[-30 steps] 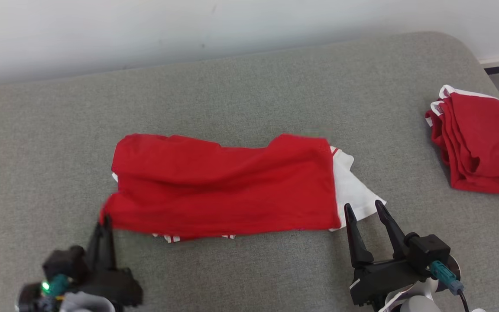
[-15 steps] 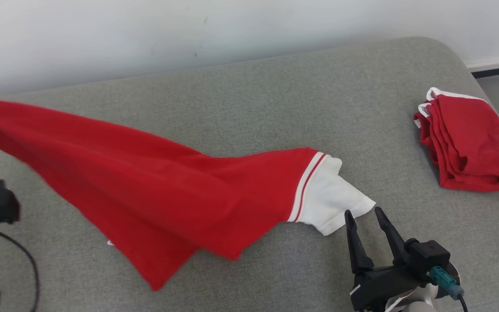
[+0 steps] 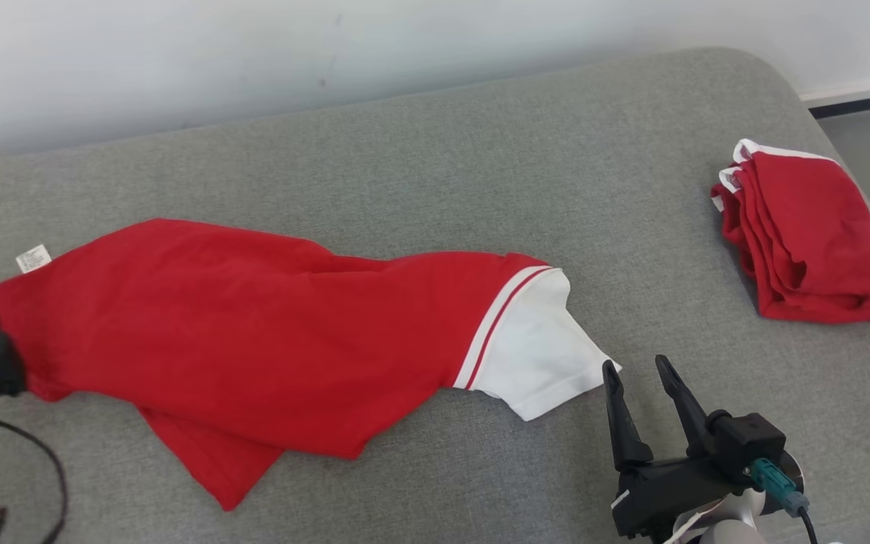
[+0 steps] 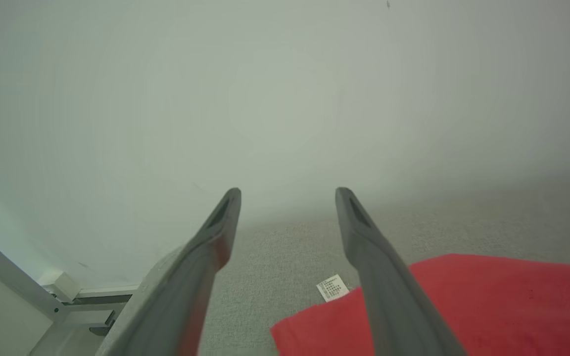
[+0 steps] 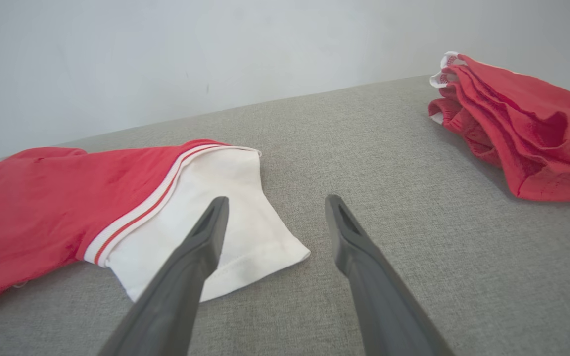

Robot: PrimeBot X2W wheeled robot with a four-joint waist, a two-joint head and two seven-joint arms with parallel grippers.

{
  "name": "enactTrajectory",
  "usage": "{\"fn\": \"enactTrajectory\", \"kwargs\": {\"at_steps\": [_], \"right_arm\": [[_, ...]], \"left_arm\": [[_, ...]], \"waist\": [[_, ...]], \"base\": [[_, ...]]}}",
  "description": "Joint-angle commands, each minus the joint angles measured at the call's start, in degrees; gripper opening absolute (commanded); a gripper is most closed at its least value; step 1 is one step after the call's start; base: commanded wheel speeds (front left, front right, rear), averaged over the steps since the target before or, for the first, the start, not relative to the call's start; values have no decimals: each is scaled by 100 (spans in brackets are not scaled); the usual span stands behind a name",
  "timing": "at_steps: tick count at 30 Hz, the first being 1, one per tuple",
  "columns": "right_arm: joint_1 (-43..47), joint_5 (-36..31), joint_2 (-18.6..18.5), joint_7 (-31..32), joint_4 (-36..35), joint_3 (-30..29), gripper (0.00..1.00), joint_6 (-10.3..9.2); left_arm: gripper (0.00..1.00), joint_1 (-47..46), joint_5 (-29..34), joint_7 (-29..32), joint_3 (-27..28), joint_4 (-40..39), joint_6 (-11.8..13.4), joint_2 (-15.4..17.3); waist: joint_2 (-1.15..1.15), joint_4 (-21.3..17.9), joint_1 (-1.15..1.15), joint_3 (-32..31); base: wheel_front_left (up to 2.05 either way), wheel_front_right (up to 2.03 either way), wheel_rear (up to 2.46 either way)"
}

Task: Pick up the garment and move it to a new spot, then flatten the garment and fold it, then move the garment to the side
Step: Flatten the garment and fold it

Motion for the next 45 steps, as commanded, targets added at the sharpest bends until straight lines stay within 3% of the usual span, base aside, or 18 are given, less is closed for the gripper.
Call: {"fn": "enactTrajectory", "kwargs": {"at_steps": [1,6,14,19,25,29,41,42,44,45], "right_arm": [[40,-39,11,-2,22,-4,100,-11],[114,12,9,-2,55,60,100,-11],[207,40,9,-2,106,72,100,-11],[219,-11,8,-2,176,65,100,-11],[275,-78,8,-2,188,38,100,-11],[315,-79,8,-2,169,43,100,-11],[235,-113,8,-2,148,32,100,-11],[230,-121,9,-2,154,34,100,-11],[225,-139,8,-2,155,29,100,-11],[227,-148,8,-2,146,22,100,-11]], "left_arm": [[100,54,-24,-90,-25,73,18,-97],[100,293,-188,-231,-118,293,-16,-530],[100,1277,-564,-272,-75,-262,-79,-1639],[100,1846,-744,-274,-93,-388,-159,-2010],[100,2408,-916,-275,-300,-509,-170,-2124],[100,2747,-1299,-275,-943,-418,-230,-2124],[100,2848,-1947,-275,-1852,-260,-1,-2125],[93,2825,-1979,-271,-1874,-208,3,-2125],[46,2784,-2081,-271,-1875,-172,10,-2126],[30,2771,-2108,-271,-1862,-178,15,-2126]], "waist": [[-1,84,0,-83],[-1,256,0,-280],[-1,441,0,-546],[-1,471,0,-641],[-1,469,0,-711],[-1,465,0,-716],[-1,442,0,-607],[-1,431,0,-603],[-1,416,0,-598],[-1,411,0,-597]], "base": [[0,0,0],[0,0,0],[0,0,0],[0,0,0],[0,0,0],[0,0,0],[0,0,0],[0,0,0],[0,0,0],[0,0,0]]}}
